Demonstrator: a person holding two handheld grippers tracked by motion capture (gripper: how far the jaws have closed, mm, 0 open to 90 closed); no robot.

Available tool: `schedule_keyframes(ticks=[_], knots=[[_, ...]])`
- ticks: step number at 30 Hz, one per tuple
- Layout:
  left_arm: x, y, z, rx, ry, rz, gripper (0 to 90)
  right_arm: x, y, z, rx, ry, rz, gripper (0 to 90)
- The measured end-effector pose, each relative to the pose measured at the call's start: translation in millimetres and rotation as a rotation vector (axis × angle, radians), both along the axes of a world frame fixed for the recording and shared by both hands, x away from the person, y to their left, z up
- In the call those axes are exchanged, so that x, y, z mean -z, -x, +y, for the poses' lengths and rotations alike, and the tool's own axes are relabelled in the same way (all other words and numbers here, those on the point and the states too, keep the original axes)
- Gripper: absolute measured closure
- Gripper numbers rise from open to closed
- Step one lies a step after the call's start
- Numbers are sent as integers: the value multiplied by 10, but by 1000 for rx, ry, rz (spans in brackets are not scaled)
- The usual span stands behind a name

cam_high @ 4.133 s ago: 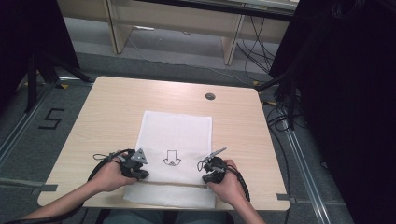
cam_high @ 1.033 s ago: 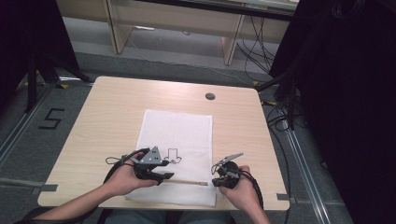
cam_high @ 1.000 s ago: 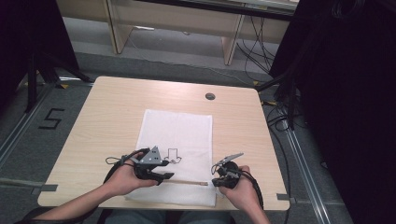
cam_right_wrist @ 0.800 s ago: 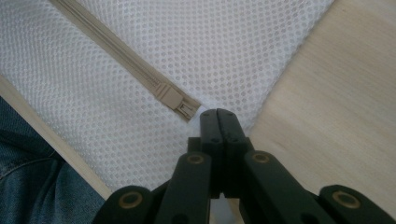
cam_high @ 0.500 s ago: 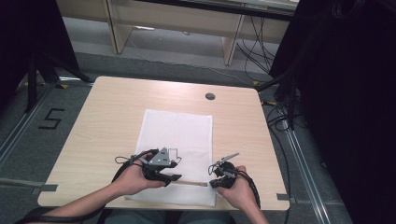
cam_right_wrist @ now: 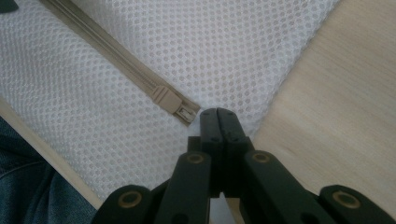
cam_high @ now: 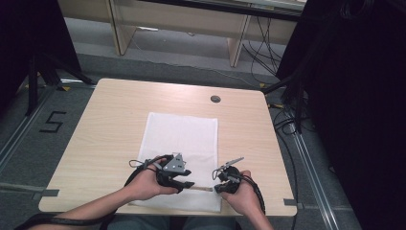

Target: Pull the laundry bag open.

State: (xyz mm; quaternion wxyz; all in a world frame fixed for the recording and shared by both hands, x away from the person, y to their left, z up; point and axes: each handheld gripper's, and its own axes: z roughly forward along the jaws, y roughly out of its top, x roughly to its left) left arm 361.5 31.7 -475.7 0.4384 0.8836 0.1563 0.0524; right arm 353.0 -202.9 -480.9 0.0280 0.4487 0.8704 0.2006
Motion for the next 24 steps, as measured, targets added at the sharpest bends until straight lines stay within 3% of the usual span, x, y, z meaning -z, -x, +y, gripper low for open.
schedule_keyframes(ticks=[12,24], knots=[[61,-17,-321,83,-62,18,654,5,-14,-7,4,-12,13,900],[176,-67,-537,117,-111,19,679,9,-22,-22,2,-18,9,900]])
